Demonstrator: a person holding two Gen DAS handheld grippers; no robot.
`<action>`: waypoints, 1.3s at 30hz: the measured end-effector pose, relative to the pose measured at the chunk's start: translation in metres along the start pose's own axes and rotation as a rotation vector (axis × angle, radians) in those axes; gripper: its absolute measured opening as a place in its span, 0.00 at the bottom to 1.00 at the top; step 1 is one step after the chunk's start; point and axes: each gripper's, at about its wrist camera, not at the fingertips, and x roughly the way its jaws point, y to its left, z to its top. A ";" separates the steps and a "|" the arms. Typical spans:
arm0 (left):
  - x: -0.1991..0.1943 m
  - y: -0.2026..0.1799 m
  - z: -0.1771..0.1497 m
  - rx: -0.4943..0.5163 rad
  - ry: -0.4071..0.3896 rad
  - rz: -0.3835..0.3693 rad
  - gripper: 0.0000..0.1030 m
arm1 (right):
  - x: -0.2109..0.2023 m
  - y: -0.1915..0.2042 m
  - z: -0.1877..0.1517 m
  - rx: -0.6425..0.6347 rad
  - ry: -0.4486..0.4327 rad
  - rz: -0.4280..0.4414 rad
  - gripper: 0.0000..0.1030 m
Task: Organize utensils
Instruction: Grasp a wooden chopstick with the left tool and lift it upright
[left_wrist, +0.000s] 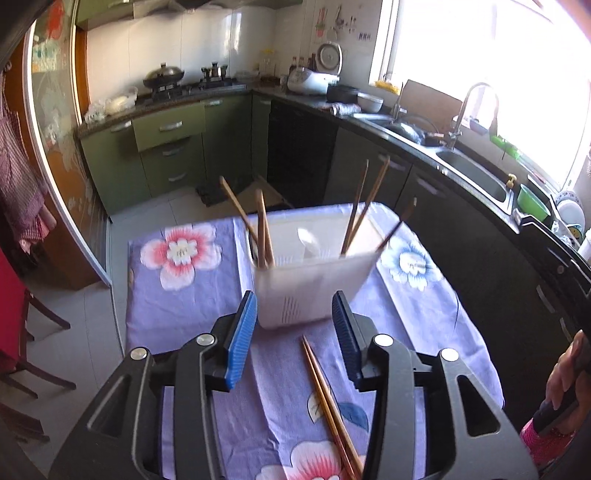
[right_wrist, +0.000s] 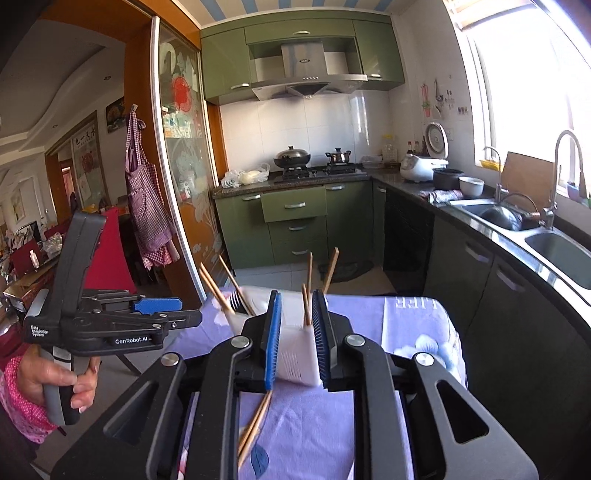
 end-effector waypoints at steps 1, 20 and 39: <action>0.012 0.001 -0.012 -0.006 0.045 -0.006 0.39 | -0.004 -0.005 -0.018 0.017 0.021 -0.006 0.17; 0.147 -0.014 -0.078 -0.066 0.409 0.061 0.39 | -0.027 -0.105 -0.145 0.362 0.149 0.034 0.19; 0.154 -0.021 -0.077 -0.012 0.399 0.129 0.32 | -0.012 -0.100 -0.139 0.374 0.172 0.065 0.25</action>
